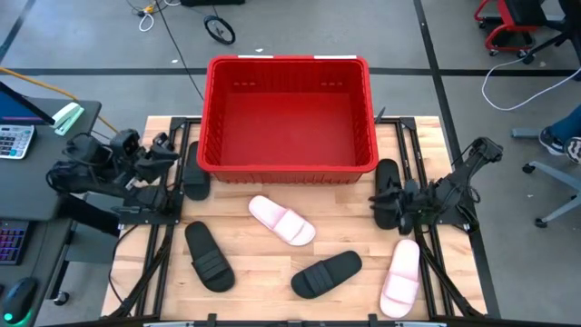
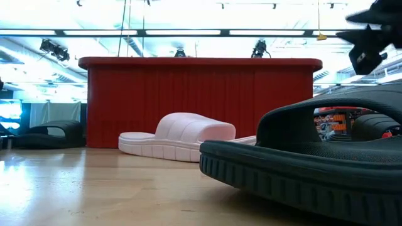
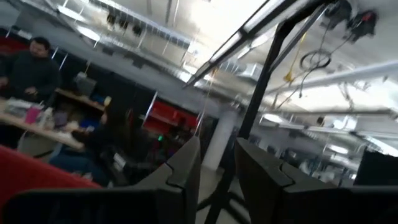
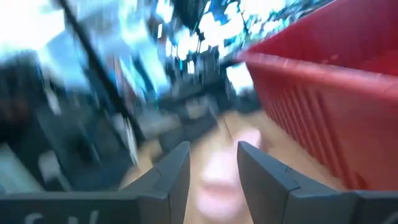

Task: Pick and place slides into bin
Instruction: Put the black slide into the red bin

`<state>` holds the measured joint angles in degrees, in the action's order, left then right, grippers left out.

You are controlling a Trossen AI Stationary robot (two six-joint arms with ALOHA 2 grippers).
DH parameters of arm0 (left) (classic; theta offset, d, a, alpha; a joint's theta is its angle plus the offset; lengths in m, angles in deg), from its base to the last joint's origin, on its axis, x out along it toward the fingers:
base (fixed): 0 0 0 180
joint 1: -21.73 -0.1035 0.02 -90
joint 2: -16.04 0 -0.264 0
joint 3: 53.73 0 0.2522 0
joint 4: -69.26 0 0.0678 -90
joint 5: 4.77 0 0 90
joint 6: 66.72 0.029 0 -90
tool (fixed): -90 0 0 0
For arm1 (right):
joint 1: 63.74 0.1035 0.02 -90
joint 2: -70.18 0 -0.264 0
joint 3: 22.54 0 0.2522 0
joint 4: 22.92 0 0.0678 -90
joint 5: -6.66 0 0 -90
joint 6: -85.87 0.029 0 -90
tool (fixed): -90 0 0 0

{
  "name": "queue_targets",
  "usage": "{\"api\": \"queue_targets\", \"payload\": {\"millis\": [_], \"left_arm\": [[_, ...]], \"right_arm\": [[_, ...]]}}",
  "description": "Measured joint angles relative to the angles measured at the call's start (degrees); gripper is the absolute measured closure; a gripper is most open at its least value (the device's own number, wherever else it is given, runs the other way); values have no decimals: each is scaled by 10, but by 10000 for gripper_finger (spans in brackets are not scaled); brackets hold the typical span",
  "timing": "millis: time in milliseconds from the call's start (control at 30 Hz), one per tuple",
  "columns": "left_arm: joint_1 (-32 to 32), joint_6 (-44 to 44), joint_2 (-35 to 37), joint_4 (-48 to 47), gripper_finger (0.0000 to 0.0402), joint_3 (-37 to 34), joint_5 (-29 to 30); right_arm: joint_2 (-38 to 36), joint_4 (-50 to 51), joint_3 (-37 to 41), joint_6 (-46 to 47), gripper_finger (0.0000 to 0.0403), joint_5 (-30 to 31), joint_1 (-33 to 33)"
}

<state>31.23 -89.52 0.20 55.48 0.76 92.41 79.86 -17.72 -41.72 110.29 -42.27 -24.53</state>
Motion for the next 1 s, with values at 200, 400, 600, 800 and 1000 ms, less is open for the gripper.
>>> {"api": "queue_targets", "payload": {"millis": [200, 400, 600, 800, 1000], "left_arm": [[0, 8, -62, -134, 294, 99, 1], [0, 91, -134, -290, 295, 205, 3], [0, 99, -205, -408, 306, 296, -3], [0, 17, -253, -552, 320, 336, -58], [2, -74, -284, -613, 324, 320, -119]], "right_arm": [[9, -301, -3, -105, 264, 0, -30], [101, -309, -149, -319, 264, -187, -43], [294, -74, -424, -316, 264, -174, -43], [486, 84, -670, -212, 264, -203, -42], [618, 114, -843, -213, 264, -202, -43]]}}
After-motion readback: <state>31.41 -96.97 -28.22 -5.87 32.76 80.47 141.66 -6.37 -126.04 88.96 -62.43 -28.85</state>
